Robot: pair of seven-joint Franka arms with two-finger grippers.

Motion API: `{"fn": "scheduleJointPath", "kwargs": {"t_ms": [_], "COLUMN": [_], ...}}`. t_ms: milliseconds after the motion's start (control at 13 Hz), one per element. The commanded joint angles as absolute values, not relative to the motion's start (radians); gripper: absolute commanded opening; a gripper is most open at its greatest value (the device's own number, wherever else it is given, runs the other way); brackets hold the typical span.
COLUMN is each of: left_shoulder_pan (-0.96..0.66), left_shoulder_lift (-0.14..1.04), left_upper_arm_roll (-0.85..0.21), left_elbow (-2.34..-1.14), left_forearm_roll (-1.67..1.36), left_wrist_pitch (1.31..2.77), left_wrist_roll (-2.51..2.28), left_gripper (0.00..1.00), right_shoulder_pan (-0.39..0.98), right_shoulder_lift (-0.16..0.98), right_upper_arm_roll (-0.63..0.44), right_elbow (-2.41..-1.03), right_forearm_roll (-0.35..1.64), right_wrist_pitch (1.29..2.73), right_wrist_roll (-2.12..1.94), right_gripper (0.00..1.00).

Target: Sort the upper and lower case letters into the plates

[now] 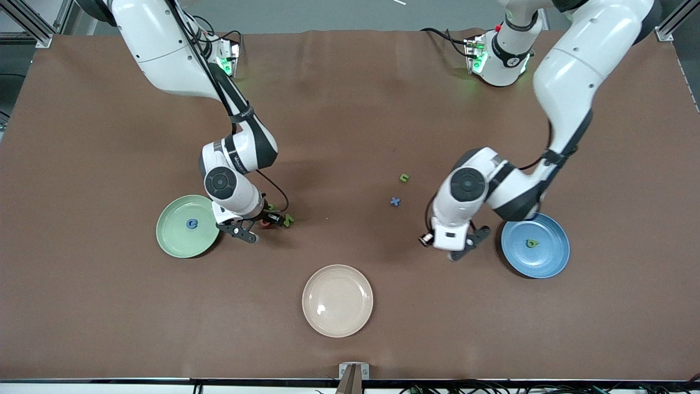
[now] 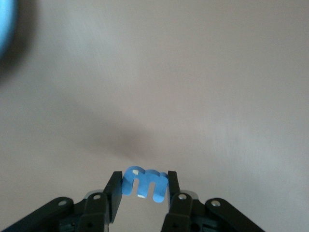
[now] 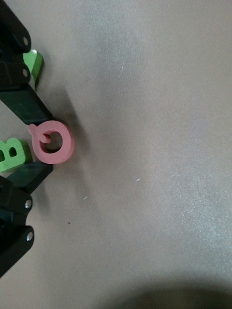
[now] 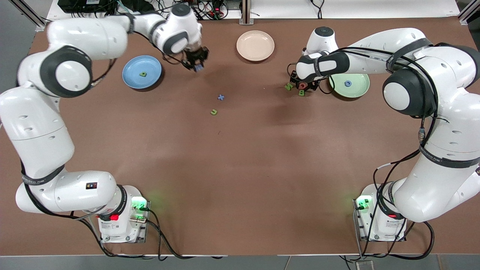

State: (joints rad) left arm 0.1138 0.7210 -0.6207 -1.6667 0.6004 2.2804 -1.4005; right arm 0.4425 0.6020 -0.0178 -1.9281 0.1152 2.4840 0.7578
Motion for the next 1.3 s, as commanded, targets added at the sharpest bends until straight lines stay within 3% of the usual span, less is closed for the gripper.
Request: {"fn": "scheduleJointPath", "kwargs": {"t_ms": [0, 383, 613, 767, 843, 920, 997, 1073, 1227], "left_shoulder_pan": [0.201, 0.333, 0.432, 0.468, 0.477, 0.500, 0.512, 0.512, 0.509], "left_shoulder_lift": [0.675, 0.652, 0.655, 0.663, 0.661, 0.660, 0.655, 0.650, 0.644], "left_upper_arm_roll": [-0.627, -0.626, -0.623, -0.623, -0.621, -0.621, -0.621, -0.623, -0.668], "left_elbow": [-1.686, -1.674, -1.692, -1.730, -1.744, -1.765, -1.775, -1.779, -1.778], "left_forearm_roll": [0.611, 0.612, 0.612, 0.612, 0.612, 0.612, 0.612, 0.612, 0.608], "left_wrist_pitch": [2.272, 2.255, 2.235, 2.227, 2.224, 2.209, 2.191, 2.184, 2.128], "left_wrist_roll": [-1.312, -1.192, -1.067, -1.054, -1.055, -1.054, -1.051, -1.067, -1.080], "left_gripper": [0.00, 0.00, 0.01, 0.07, 0.17, 0.35, 0.78, 1.00, 1.00], "right_shoulder_pan": [0.439, 0.356, 0.270, 0.229, 0.210, 0.206, 0.195, 0.186, 0.173], "right_shoulder_lift": [0.592, 0.519, 0.460, 0.451, 0.454, 0.457, 0.459, 0.466, 0.474], "right_upper_arm_roll": [-0.026, -0.057, -0.060, -0.061, -0.061, -0.061, -0.061, -0.061, -0.060], "right_elbow": [-1.947, -1.824, -1.839, -1.893, -1.917, -1.942, -1.956, -1.957, -1.967], "right_forearm_roll": [0.114, 0.109, 0.094, 0.052, 0.048, 0.045, 0.044, 0.044, 0.044], "right_wrist_pitch": [2.479, 2.202, 2.122, 2.144, 2.170, 2.202, 2.226, 2.235, 2.246], "right_wrist_roll": [0.758, 0.587, 0.427, 0.382, 0.379, 0.377, 0.364, 0.359, 0.357], "right_gripper": [0.00, 0.00, 0.00, 0.00, 0.00, 0.00, 0.00, 0.01, 0.04]}}
